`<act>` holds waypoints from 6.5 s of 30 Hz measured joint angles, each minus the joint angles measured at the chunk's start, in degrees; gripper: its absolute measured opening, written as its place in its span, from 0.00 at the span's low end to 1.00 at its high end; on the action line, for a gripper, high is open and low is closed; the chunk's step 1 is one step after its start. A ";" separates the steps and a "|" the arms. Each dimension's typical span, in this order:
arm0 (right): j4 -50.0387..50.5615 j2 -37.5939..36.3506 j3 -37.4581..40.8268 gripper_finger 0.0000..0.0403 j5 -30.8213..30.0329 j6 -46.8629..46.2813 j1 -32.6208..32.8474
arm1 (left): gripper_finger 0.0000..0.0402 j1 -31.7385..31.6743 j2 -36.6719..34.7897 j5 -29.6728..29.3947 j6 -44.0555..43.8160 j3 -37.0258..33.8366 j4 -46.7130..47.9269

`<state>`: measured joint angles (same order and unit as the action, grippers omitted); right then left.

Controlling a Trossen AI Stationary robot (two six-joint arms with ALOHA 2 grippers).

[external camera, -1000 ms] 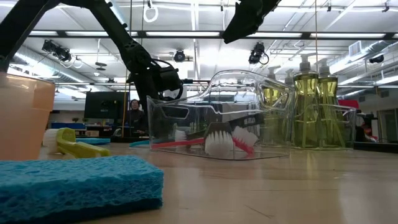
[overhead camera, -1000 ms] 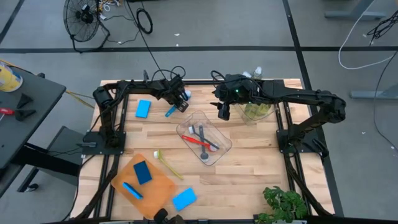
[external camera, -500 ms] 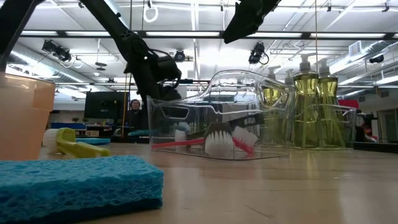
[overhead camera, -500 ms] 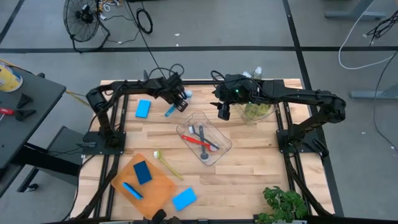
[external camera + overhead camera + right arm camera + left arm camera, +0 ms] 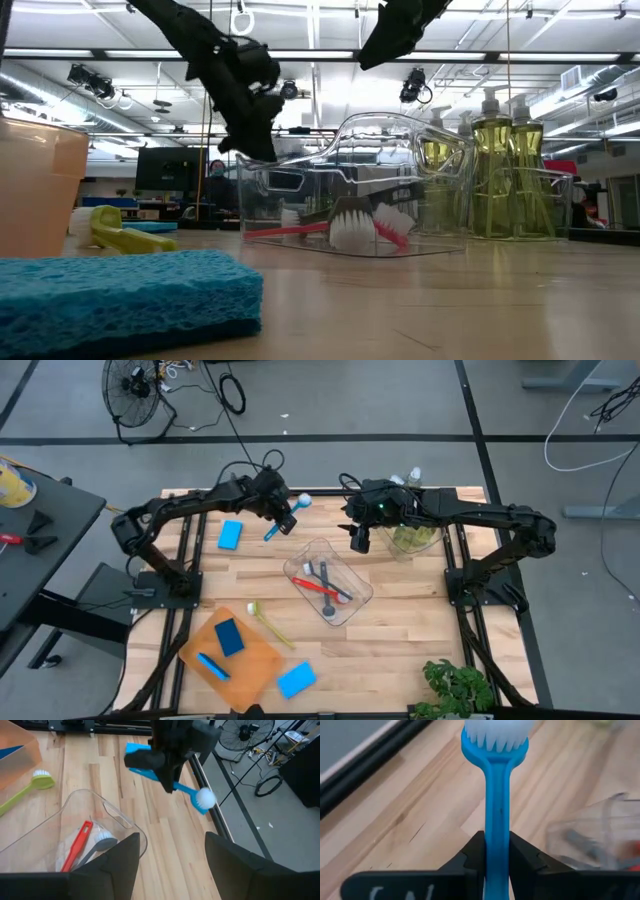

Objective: Pick & Place Kitchen Sink Supplies
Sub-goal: Put the light blue sponge into the transparent orange bin, then put the blue sponge into the transparent orange bin

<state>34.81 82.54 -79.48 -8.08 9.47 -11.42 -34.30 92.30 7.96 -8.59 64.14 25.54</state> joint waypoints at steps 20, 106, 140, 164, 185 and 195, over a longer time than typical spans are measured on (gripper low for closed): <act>13.30 -8.64 0.00 0.38 1.84 -3.13 -0.02 | 0.15 10.77 -14.76 12.46 1.78 0.01 -9.58; 24.26 -24.48 0.00 0.02 7.34 -5.95 -0.02 | 0.51 27.47 2.04 1.55 30.28 7.24 -0.79; 19.62 -17.40 0.00 0.02 5.53 -3.40 -0.02 | 0.48 5.68 -8.18 -2.81 18.46 8.35 30.64; 13.84 -11.55 0.00 0.02 6.16 -1.46 -0.01 | 0.46 -9.43 -16.08 -15.69 -18.95 -9.51 29.57; 13.77 -9.84 0.00 0.02 6.08 -1.40 -0.02 | 0.46 -17.40 -13.91 -12.24 -20.84 -18.29 21.36; 11.43 -9.84 0.00 0.02 5.99 -1.42 0.00 | 0.46 -14.11 -13.91 -14.69 -22.47 -19.56 17.04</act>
<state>46.24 72.71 -79.48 -2.09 8.05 -11.42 -48.41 78.39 -6.73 -31.06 44.58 42.58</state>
